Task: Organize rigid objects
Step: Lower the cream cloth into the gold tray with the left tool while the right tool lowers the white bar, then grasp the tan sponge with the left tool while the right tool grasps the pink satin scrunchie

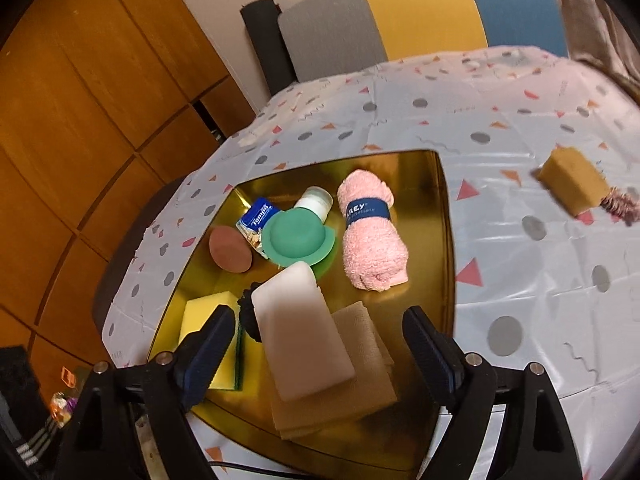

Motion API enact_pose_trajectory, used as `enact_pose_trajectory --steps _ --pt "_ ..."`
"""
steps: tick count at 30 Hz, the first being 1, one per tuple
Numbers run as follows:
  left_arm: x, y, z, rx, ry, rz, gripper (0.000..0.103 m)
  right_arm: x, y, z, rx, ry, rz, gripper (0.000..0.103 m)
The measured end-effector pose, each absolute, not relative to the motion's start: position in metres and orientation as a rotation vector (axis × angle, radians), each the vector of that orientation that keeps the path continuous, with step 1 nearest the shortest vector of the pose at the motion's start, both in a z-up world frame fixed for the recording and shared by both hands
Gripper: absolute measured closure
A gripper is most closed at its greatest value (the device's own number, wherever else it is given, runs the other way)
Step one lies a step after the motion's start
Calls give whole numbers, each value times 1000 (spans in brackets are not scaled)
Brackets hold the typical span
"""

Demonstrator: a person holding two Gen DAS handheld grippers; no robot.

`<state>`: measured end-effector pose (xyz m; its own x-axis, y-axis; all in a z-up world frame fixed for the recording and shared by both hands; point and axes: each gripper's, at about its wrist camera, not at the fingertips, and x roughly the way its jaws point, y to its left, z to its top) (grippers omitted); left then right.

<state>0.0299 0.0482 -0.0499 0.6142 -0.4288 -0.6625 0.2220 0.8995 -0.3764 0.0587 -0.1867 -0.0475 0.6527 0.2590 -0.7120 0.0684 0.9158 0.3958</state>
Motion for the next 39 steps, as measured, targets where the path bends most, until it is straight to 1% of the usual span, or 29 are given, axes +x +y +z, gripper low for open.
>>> enact_pose_trajectory --steps 13,21,28,34,39 --pt "21 22 -47 -223 839 -452 40 38 -192 -33 166 839 11 16" --pt "17 8 -43 -194 839 -469 40 28 -215 -33 173 844 -43 16" --pt "11 -19 -41 -143 855 -513 40 17 -244 -44 210 865 -94 16" --pt "7 -50 -36 -99 863 -564 40 4 -275 -59 240 884 -147 16" --pt "5 -84 -34 -59 888 -629 40 -14 -314 -85 260 906 -196 15"
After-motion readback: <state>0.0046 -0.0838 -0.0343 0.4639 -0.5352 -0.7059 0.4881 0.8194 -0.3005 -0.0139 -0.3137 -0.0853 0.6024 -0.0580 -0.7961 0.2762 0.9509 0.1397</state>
